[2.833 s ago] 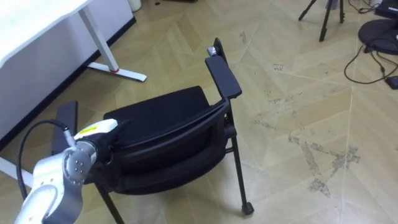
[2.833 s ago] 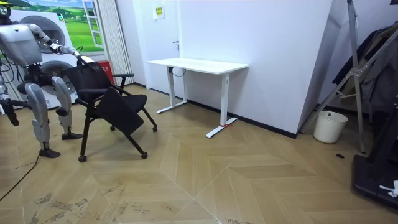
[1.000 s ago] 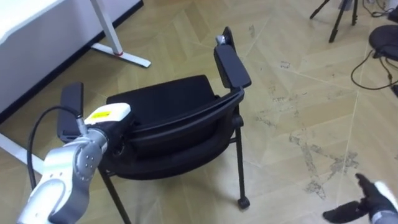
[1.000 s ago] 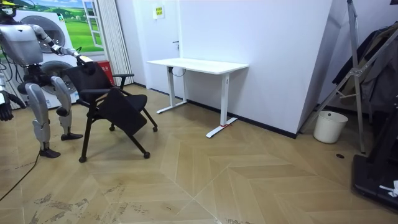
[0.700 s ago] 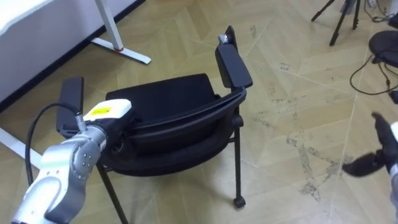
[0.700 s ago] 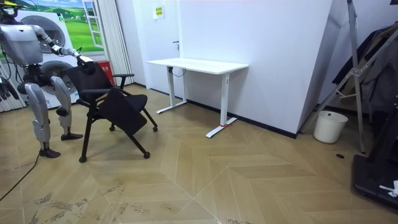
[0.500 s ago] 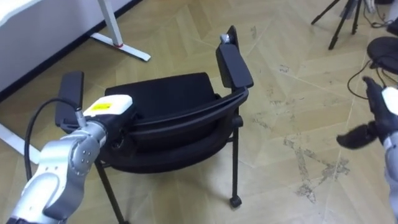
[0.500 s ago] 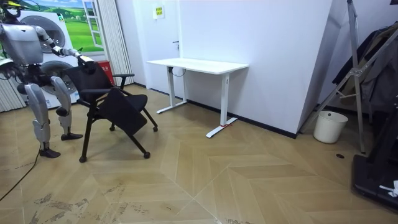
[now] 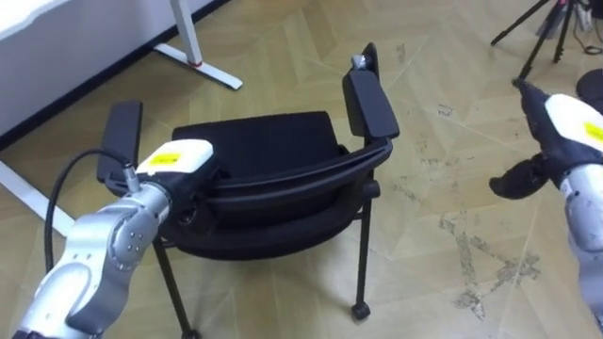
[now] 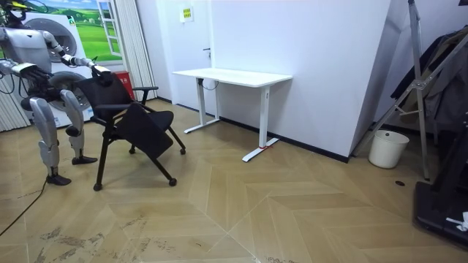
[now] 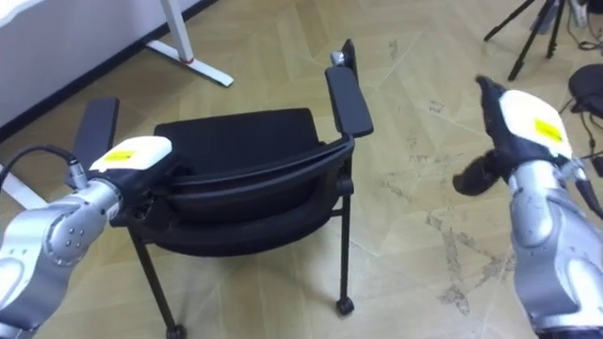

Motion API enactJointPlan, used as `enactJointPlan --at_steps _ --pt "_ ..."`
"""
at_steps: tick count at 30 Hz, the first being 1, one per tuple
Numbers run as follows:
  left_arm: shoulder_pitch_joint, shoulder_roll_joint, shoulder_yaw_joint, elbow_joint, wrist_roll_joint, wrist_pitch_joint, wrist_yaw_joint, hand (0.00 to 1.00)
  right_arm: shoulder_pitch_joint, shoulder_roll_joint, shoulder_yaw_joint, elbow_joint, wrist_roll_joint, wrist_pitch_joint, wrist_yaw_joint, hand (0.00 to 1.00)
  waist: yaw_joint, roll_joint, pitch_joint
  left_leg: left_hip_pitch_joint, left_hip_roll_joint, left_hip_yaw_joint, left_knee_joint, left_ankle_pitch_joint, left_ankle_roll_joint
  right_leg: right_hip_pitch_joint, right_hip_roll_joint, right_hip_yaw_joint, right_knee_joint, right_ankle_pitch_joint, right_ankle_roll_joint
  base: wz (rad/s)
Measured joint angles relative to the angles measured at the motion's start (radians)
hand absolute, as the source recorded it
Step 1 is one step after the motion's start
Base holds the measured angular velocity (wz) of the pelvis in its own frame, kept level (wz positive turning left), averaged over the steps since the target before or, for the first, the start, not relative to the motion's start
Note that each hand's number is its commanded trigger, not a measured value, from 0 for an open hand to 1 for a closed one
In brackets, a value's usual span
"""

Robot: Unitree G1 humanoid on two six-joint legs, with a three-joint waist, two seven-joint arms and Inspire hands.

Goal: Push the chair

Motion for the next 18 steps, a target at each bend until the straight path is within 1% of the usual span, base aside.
enactJointPlan --at_steps 3,5,7,8,10,11,13,16,18 --pt "-0.003 0.0 0.0 0.004 0.0 -0.009 0.001 1.0 -0.004 -0.003 0.032 -0.08 -0.062 -0.005 0.042 0.0 0.012 -0.001 0.0006 -0.001 0.001 0.002 0.003 0.0 0.0 -0.001 0.001 0.001 0.0 0.0 0.0 -0.02" --pt "-0.013 -0.001 0.0 0.021 -0.002 -0.028 0.001 1.0 -0.019 -0.005 0.04 -0.117 -0.073 -0.017 0.074 0.0 0.021 -0.002 0.001 -0.002 0.003 0.001 0.005 0.0 0.0 0.0 0.002 -0.001 0.0 0.0 0.0 0.02" --pt "-0.019 0.0 0.0 0.025 -0.008 -0.036 0.001 1.0 -0.026 -0.007 0.042 -0.14 -0.073 -0.027 0.083 0.0 0.021 -0.002 0.0011 -0.003 0.003 -0.004 0.006 0.0 0.0 0.001 0.002 -0.002 0.0 0.0 0.0 0.06" --pt "-0.023 0.003 0.0 0.03 -0.013 -0.045 0.001 1.0 -0.026 -0.009 0.044 -0.151 -0.073 -0.039 0.084 0.0 0.022 -0.004 0.0009 -0.003 0.003 -0.006 0.006 0.0 0.0 0.002 0.003 -0.002 0.0 0.0 0.0 0.05" --pt "-0.028 0.006 0.0 0.04 -0.019 -0.055 0.003 1.0 -0.026 -0.013 0.052 -0.158 -0.073 -0.047 0.084 0.0 0.029 -0.005 0.001 -0.001 0.003 -0.014 0.006 0.0 0.0 0.003 0.003 -0.002 0.0 0.0 0.0 -0.03" --pt "-0.031 0.006 -0.001 0.048 -0.019 -0.066 0.01 1.0 -0.026 -0.026 0.072 -0.161 -0.084 -0.047 0.084 0.0 0.039 -0.006 0.0017 0.0 0.004 -0.016 0.006 0.0 0.0 0.003 0.004 -0.002 0.0 0.0 0.0 -0.07" --pt "-0.043 0.006 -0.008 0.061 -0.021 -0.079 0.02 1.0 -0.026 -0.035 0.091 -0.162 -0.107 -0.054 0.09 0.0 0.045 -0.009 0.0022 -0.002 0.004 -0.02 0.005 0.0 0.0 0.002 0.005 -0.003 0.0 0.0 0.0 0.03" --pt "-0.053 0.006 -0.009 0.068 -0.024 -0.095 0.023 1.0 -0.03 -0.044 0.115 -0.163 -0.123 -0.071 0.111 0.0 0.049 -0.015 0.0022 -0.003 0.004 -0.024 0.001 0.0 0.0 0.002 0.005 -0.008 0.0 0.0 0.0 0.05" --pt "-0.057 0.009 -0.011 0.07 -0.026 -0.102 0.023 1.0 -0.03 -0.046 0.119 -0.164 -0.14 -0.082 0.122 0.0 0.05 -0.02 0.0006 -0.005 0.004 -0.029 0.001 0.0 0.0 0.002 0.005 -0.013 0.0 0.0 0.0 0.06"
